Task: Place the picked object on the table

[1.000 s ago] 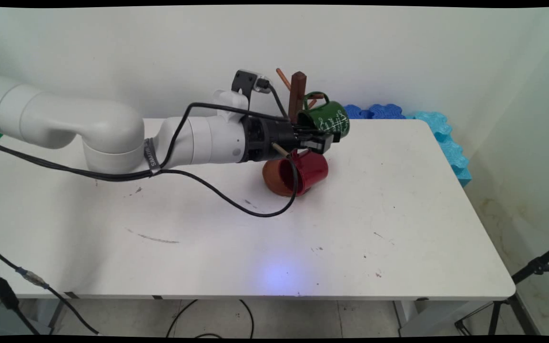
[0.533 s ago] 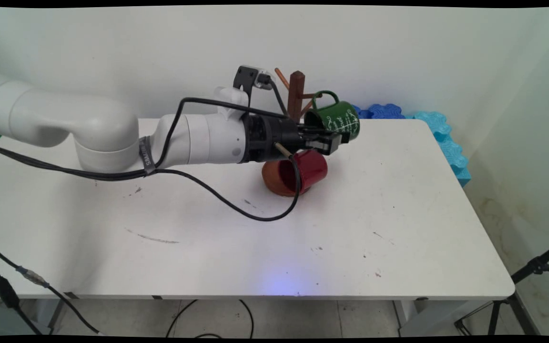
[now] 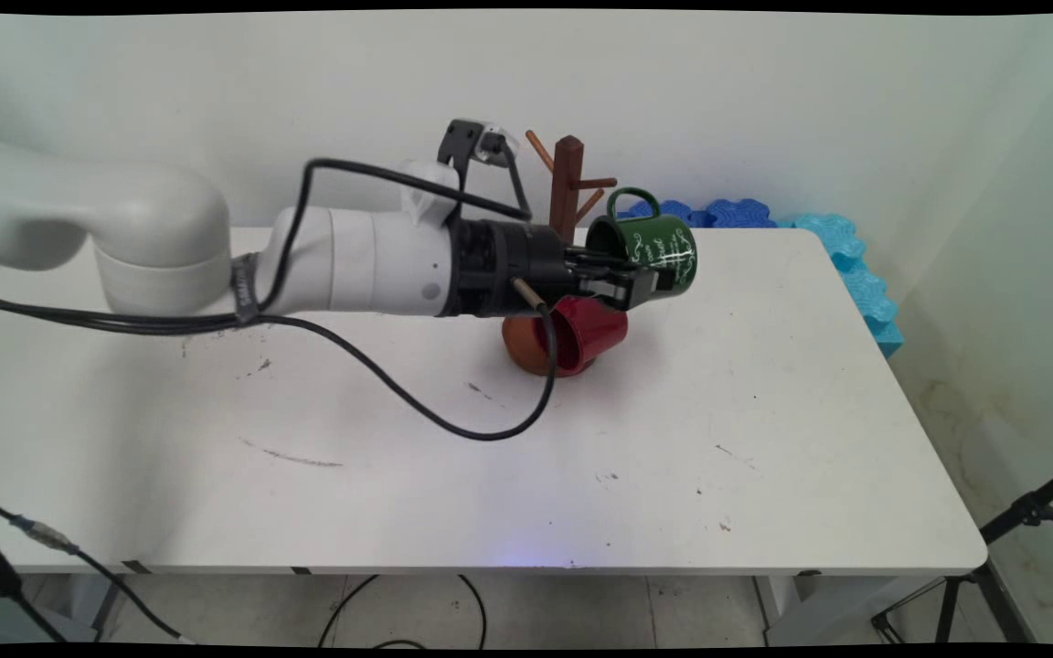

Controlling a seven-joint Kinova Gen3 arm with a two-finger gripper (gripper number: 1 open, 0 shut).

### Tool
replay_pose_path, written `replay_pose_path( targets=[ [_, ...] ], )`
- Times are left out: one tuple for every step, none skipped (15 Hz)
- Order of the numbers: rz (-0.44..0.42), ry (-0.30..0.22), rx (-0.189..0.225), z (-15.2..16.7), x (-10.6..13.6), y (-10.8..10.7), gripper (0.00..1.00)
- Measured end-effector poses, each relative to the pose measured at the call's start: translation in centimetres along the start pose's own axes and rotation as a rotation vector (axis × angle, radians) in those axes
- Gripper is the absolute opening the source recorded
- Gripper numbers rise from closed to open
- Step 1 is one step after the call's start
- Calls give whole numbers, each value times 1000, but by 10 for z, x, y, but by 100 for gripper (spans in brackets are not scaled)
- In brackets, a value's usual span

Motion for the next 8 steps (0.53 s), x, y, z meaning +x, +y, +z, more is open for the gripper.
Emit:
replay_pose_path(
  targets=[
    [-1,-9,-10,-4,3,3,0],
    [2,-15,-23,-10,7,6,0],
    [7,-20,-34,-16,11,10,0],
    [14,-24,-46,-22,16,13,0],
    [19,-27,-53,-27,19,15,0],
    [21,-30,-56,-30,21,15,0],
    [23,-34,-57,-34,23,14,0],
    [24,-36,-56,-37,25,13,0]
  ],
)
